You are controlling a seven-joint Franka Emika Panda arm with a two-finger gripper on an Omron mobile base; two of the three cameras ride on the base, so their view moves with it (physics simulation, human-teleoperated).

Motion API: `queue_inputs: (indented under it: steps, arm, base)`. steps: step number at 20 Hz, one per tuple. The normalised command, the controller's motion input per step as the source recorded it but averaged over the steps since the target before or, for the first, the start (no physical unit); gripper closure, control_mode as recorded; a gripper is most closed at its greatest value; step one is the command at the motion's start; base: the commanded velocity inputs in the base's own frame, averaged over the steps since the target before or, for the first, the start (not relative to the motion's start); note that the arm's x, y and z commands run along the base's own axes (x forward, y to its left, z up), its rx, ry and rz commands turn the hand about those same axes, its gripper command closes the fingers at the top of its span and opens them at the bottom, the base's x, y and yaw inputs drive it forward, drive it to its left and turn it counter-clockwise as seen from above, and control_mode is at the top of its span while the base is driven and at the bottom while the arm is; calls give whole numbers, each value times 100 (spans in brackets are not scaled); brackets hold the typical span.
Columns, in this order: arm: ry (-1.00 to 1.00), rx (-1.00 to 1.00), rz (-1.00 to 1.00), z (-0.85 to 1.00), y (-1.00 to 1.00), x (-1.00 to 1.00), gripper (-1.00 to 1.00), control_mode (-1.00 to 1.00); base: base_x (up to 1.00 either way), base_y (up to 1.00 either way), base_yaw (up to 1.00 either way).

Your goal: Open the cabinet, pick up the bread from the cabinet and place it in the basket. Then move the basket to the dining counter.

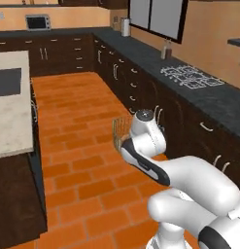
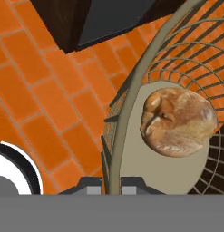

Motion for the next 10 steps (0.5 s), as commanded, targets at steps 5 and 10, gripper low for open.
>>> queue_inputs:
  steps: [5,10]
  arm:
    - [0,0,0,0,0,0,100,100]
    - [0,0,0,0,0,0,100,100]
  base:
    - [52,68,47]
    - [63,96,15]
